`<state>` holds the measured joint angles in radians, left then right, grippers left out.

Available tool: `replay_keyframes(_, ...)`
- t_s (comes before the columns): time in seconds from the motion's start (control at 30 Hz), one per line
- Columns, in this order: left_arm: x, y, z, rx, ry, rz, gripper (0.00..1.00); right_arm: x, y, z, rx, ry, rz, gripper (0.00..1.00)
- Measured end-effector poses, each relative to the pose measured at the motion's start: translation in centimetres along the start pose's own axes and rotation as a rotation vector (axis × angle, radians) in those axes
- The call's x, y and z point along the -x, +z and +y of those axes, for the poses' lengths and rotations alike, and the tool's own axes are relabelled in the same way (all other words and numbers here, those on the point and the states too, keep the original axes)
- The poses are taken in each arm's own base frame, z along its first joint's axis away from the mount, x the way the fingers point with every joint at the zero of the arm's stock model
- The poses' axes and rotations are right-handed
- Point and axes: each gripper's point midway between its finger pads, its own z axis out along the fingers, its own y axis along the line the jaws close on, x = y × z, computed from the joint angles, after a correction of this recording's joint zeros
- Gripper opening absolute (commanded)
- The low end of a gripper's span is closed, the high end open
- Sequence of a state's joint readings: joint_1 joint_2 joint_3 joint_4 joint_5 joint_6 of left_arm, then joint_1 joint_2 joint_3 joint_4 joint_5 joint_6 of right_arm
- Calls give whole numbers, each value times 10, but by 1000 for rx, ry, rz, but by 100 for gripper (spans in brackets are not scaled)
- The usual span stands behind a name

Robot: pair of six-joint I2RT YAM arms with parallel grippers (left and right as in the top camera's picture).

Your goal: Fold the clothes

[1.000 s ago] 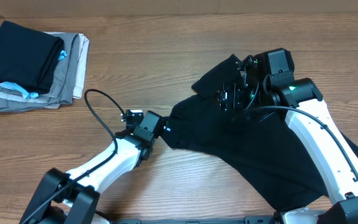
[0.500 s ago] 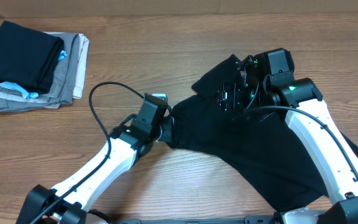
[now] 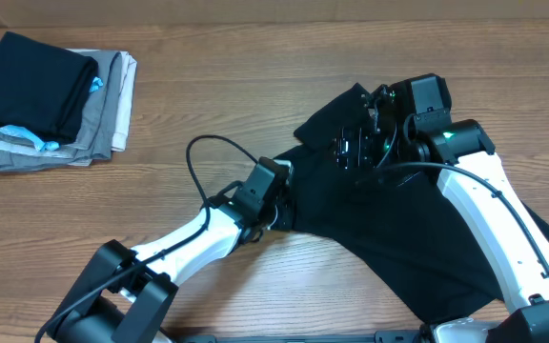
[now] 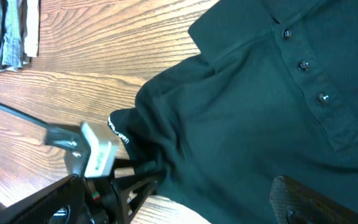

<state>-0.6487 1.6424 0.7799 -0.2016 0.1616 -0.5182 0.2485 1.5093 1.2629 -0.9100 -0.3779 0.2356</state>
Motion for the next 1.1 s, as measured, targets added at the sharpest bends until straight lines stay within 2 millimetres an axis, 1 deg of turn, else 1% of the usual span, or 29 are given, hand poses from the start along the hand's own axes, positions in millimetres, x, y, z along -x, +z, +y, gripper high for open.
replay_keyframes(0.07,-13,0,5,23,-37,51,15,0,0,0,0,0,0,100)
replay_keyframes(0.2,-39,-3,8,29,-97,165,15,0,0,0,0,0,0,100)
replay_keyframes(0.33,-57,-8,9,32,-146,250,21,0,0,0,0,0,0,100)
replay_keyframes(0.43,-64,-10,10,40,-166,283,29,0,0,0,0,0,0,100)
replay_keyframes(0.57,-67,-13,9,47,-178,306,33,0,0,0,0,-1,-1,100)
replay_keyframes(0.67,-73,-21,15,92,-186,336,38,0,0,0,0,0,0,100)
replay_keyframes(0.7,-73,-28,19,126,-187,344,38,0,0,0,0,0,0,100)
replay_keyframes(0.77,-66,-41,21,169,-179,327,39,0,0,0,0,-1,0,100)
replay_keyframes(0.87,-40,-66,17,200,-150,242,45,0,0,0,0,0,0,100)
replay_keyframes(0.9,-29,-74,13,199,-139,203,45,0,0,0,0,0,0,100)
replay_keyframes(0.93,-23,-79,11,198,-131,179,45,0,0,0,0,0,0,100)
replay_keyframes(1.0,-13,-87,9,202,-110,137,43,0,0,0,0,0,0,100)
replay_keyframes(1.1,-10,-87,17,245,-91,121,32,0,0,0,0,-1,0,100)
